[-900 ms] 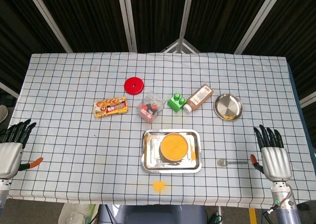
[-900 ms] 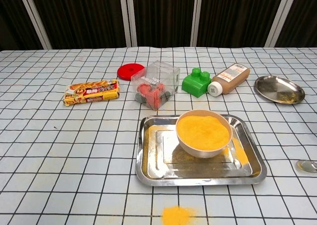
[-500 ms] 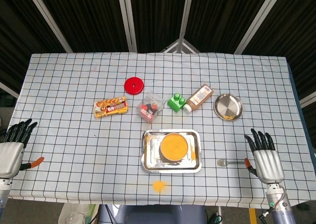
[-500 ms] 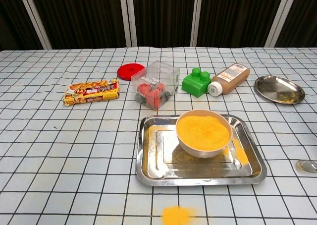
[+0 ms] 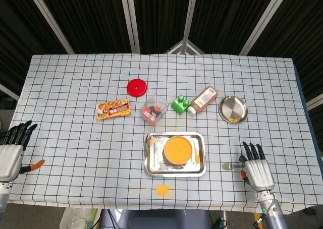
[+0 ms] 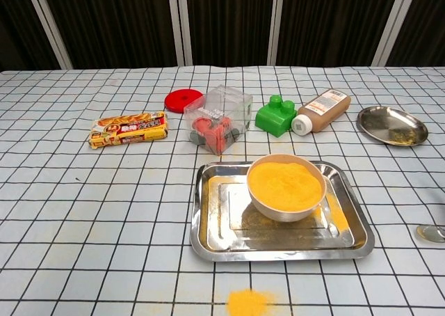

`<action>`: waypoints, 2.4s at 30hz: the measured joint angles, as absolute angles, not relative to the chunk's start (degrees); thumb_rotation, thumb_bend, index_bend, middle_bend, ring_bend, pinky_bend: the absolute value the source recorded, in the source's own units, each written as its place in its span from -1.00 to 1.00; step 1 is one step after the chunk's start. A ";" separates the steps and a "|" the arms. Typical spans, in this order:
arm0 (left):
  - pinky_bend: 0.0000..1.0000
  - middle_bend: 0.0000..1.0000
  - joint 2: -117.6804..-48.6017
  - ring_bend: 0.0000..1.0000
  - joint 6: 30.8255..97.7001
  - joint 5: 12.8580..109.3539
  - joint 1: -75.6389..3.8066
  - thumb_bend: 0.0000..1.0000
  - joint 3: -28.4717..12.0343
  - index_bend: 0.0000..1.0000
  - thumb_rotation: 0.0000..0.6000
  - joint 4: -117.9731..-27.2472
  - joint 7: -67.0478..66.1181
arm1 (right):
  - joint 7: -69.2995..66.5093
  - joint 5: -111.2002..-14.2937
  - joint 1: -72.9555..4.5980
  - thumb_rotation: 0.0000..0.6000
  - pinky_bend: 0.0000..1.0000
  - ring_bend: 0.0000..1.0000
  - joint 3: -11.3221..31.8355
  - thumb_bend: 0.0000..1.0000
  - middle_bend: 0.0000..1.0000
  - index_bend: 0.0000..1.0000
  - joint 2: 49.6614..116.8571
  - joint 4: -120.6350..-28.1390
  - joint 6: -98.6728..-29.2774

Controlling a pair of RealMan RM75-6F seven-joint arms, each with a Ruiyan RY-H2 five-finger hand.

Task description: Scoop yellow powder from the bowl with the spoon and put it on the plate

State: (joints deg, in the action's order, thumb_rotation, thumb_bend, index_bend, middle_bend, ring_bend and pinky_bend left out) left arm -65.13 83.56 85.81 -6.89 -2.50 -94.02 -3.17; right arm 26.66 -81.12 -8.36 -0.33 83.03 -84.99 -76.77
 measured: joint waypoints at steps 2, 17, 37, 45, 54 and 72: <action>-1.00 -1.00 -65.10 -1.00 83.63 85.93 -6.90 -1.00 -2.48 -1.00 1.00 -93.95 -3.17 | 26.49 -80.65 -8.39 1.00 -1.00 -1.00 -0.11 -0.18 -0.87 -0.14 83.77 -83.63 -76.53; -1.00 -1.00 -65.13 -1.00 83.72 86.34 -7.03 -1.00 -2.41 -1.00 1.00 -93.71 -2.94 | 24.96 -80.10 -8.71 1.00 -1.00 -1.00 0.20 -0.18 -0.82 -0.08 86.66 -76.60 -75.29; -1.00 -1.00 -64.90 -1.00 85.16 86.35 -5.75 -1.00 -1.62 -1.00 1.00 -95.80 -6.29 | 24.84 -80.50 -8.65 1.00 -1.00 -1.00 -0.11 -0.18 -0.81 -0.08 88.81 -73.03 -74.86; -1.00 -1.00 -64.98 -1.00 84.87 86.23 -5.79 -1.00 -1.59 -1.00 1.00 -95.95 -6.89 | 24.18 -80.35 -8.80 1.00 -1.00 -1.00 0.08 -0.18 -0.78 0.00 89.28 -71.92 -74.34; -1.00 -1.00 -64.94 -1.00 84.61 86.13 -5.84 -1.00 -1.58 -1.00 1.00 -96.04 -7.00 | 23.90 -80.01 -8.88 1.00 -1.00 -1.00 0.27 -0.18 -0.78 0.01 89.49 -71.36 -73.85; -1.00 -1.00 -64.75 -1.00 84.02 85.72 -5.94 -1.00 -1.58 -1.00 1.00 -96.30 -6.78 | 24.18 -79.36 -8.86 1.00 -1.00 -1.00 0.44 0.01 -0.77 0.06 89.75 -71.17 -73.20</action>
State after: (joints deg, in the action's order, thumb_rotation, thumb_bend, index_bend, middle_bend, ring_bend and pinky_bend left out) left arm -64.75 84.02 85.72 -5.94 -1.58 -96.30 -6.78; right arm 24.18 -79.36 -8.86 0.44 89.75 -71.17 -73.20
